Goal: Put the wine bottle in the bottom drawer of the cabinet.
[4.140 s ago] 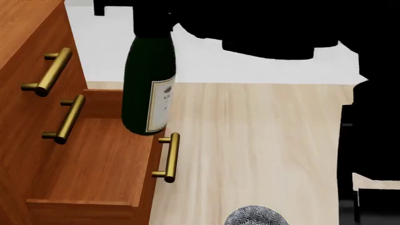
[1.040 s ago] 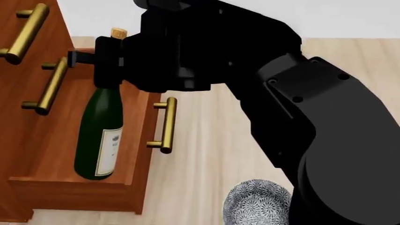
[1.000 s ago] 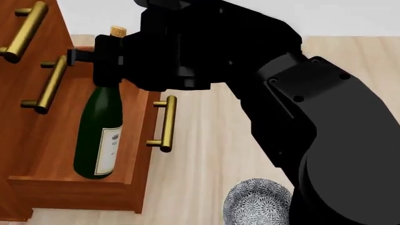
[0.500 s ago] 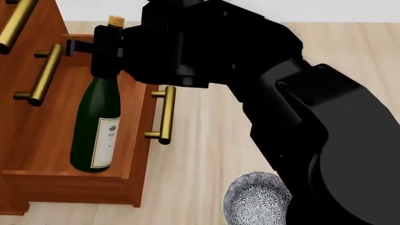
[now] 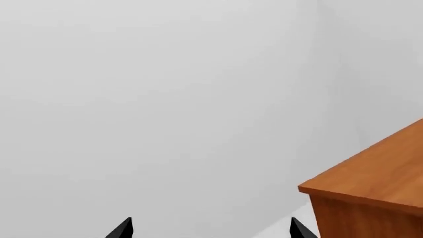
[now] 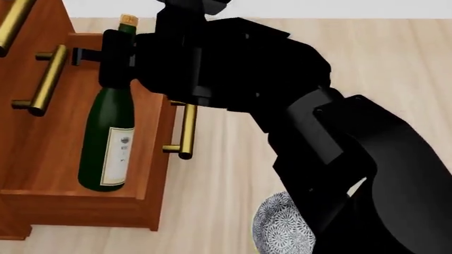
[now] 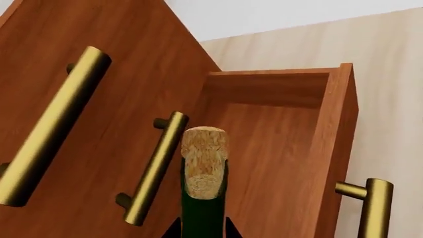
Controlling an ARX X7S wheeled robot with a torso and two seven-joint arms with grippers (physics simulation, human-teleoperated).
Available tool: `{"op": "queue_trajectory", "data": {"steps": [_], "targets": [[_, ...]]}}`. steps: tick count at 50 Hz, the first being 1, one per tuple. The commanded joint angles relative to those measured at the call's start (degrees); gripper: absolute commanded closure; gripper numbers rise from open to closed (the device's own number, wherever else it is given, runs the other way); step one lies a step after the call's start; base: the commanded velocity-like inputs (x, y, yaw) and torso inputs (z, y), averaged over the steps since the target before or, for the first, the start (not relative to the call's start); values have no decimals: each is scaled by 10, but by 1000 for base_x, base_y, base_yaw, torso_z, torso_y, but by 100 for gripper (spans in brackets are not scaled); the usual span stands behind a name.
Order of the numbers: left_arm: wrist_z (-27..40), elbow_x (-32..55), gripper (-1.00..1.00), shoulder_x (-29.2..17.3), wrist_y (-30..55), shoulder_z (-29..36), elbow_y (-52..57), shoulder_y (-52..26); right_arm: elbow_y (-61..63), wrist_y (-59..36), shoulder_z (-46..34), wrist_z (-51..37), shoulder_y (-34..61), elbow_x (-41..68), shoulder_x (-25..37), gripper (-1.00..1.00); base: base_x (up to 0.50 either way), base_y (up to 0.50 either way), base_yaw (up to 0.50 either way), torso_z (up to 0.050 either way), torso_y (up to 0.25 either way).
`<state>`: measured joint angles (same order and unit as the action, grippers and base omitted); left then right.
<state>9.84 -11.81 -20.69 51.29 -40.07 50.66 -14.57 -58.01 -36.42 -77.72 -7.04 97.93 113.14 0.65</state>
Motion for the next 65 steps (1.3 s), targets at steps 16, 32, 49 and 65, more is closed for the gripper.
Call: {"op": "queue_trajectory", "data": {"steps": [16,32,49,65], "targets": [[-9,4,-100,-23,46,9,18,-25,57,-16,-140,-39,-70,-24,-7,100,0,0,0,5,-131],[-6,5,-100,-15,32,4,15,-17,108,-17,-133,-42,-75,-84,-7,100,0,0,0,5,-131],[3,12,-100,10,-23,-7,-3,11,102,-17,-134,-52,-79,-83,-7,100,0,0,0,5,-131],[-5,3,-100,-27,49,11,20,-24,95,-16,-134,-56,-83,-85,-7,100,5,3,6,5,-126]]}}
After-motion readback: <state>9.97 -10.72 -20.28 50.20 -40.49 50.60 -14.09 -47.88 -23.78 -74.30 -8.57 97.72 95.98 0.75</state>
